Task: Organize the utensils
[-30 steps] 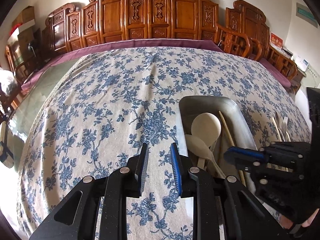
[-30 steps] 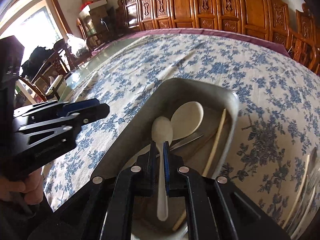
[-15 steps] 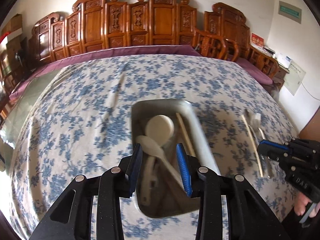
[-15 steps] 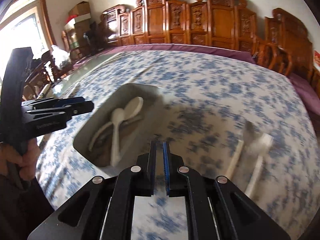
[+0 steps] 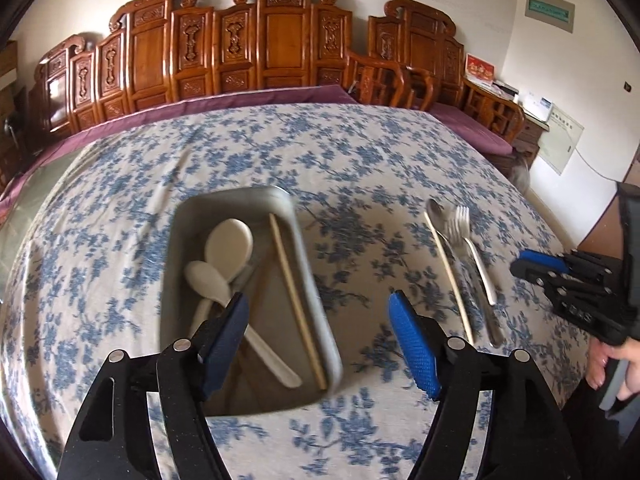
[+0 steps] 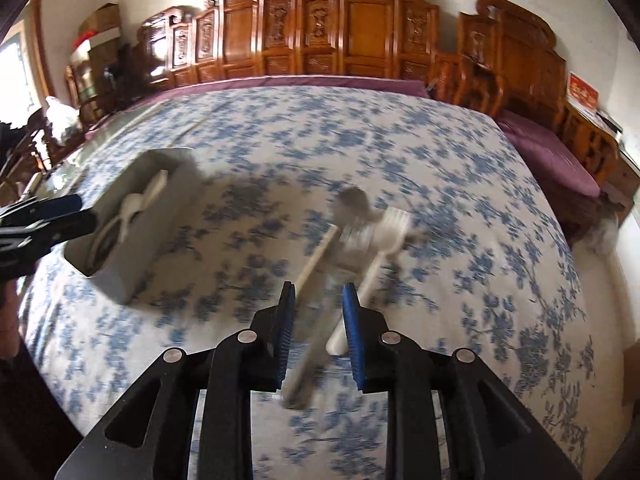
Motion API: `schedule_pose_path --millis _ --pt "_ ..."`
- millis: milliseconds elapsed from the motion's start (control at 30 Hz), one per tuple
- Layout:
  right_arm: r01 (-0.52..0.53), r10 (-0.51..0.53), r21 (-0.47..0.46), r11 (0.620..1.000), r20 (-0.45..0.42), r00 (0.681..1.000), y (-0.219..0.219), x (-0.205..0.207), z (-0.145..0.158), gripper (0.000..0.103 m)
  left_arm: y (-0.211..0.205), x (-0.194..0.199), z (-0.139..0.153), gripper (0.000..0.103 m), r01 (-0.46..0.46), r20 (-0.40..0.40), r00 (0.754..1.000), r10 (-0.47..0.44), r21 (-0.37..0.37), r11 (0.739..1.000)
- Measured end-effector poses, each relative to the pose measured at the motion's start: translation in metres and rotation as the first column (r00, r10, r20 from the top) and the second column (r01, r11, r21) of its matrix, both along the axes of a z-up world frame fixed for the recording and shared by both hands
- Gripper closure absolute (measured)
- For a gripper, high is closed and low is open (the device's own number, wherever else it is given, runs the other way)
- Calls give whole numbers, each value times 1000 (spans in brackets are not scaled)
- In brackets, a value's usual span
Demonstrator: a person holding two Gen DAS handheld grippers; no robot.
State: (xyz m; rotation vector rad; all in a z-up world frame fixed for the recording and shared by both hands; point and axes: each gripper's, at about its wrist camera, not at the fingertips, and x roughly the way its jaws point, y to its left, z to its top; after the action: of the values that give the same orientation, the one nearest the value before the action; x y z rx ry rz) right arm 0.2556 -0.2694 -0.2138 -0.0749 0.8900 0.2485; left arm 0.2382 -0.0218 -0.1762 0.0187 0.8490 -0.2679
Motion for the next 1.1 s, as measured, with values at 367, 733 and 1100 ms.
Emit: schedule_pose_path --millis 367,733,1100 --pt "73 -75 -28 997 -83 994 -24 57 -50 76 -41 -11 -21 21 59 -49 997 -59 9 998" --pt "65 -64 9 998 -115 991 -33 74 -58 76 -68 -14 -32 19 95 -53 994 -92 59 994" --pt "61 -72 -83 995 -126 989 -37 69 -61 93 -97 -8 -21 19 136 -31 991 -134 87 987"
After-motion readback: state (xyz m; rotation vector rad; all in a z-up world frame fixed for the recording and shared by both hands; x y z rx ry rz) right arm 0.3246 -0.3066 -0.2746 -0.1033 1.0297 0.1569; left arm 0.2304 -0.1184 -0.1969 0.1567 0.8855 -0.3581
